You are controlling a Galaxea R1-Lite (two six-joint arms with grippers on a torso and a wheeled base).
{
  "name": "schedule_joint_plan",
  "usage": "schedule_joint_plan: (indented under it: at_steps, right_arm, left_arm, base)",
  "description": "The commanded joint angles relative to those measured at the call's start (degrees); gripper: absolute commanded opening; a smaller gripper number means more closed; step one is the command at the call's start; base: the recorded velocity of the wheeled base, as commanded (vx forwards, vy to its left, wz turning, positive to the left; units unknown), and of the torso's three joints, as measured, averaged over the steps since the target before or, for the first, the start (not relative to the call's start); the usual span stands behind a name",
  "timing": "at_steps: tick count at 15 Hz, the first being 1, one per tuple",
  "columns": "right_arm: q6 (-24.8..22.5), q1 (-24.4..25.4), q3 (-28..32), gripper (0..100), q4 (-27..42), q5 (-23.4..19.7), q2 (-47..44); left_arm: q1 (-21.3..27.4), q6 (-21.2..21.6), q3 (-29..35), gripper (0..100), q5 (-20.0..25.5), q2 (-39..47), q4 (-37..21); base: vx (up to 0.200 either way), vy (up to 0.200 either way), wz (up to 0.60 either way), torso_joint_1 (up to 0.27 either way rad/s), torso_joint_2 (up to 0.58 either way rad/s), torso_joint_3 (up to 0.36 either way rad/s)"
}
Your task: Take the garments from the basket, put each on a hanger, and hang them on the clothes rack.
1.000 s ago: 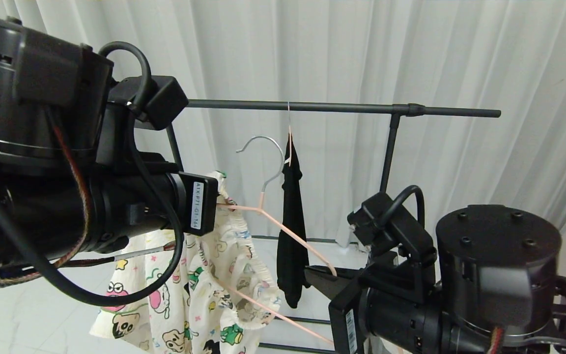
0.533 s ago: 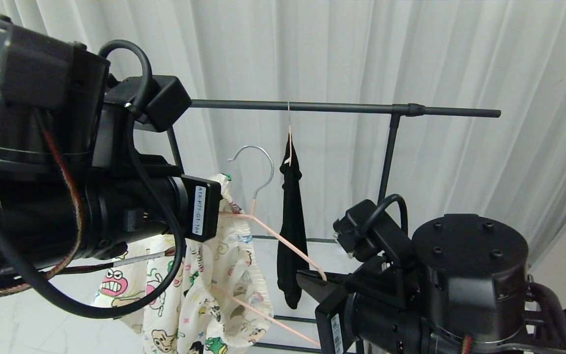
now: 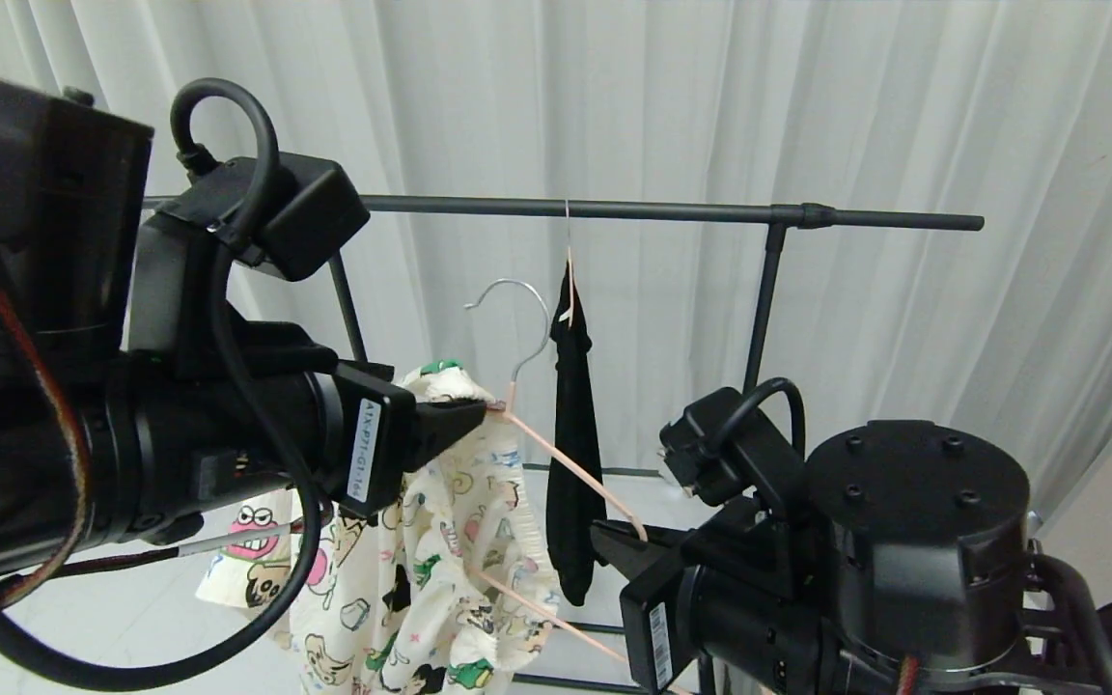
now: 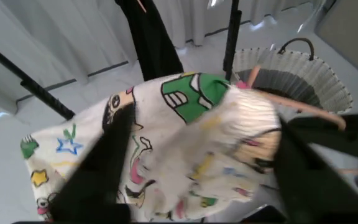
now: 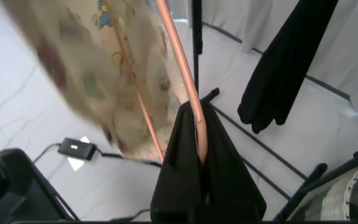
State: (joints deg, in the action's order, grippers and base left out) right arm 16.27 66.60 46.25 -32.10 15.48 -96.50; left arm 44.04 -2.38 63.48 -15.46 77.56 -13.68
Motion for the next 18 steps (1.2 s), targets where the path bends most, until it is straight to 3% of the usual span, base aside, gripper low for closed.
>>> schedule_joint_plan:
  at_steps: [1,7,10,13,15,18]
  right_arm:
    - [0.2,-0.2,-0.2,0,-1.3,0.6,0.1]
    - [-0.5,-2.3,-3.1,0,-7.4,1.5,1.1]
    - [-3.4,-3.6,-6.6,0,-8.2,1.2,3.7]
    - [-5.9,-3.8,-15.8,0,-8.3,-1.9,9.9]
    - [-7.1,-2.7,-19.9,0,-10.8,-2.7,11.8]
    - [-13.7,-1.8,-24.5,0,-12.0,-8.8,14.0]
  left_arm:
    - [-0.2,1.5,-1.9,100,0.0,-2.6,0.0]
    - [-3.5,5.5,-5.6,100,0.2,-8.3,0.1]
    - [-6.8,7.0,-7.6,100,0.3,-9.5,0.1]
    - [-14.6,17.1,-11.7,100,15.9,-13.0,0.1]
    - [-15.4,25.5,-16.0,100,24.7,-14.5,0.1]
    - [-15.1,34.5,-19.7,100,36.6,-13.9,0.1]
  base:
    - [0.000,0.000,0.00,0.000,0.00,0.000]
    - [0.000,0.000,0.00,0.000,0.00,0.000]
    - [0.000,0.000,0.00,0.000,0.00,0.000]
    - [0.000,0.000,0.00,0.000,0.00,0.000]
    - [0.000,0.000,0.00,0.000,0.00,0.000]
    - [0.000,0.000,0.00,0.000,0.00,0.000]
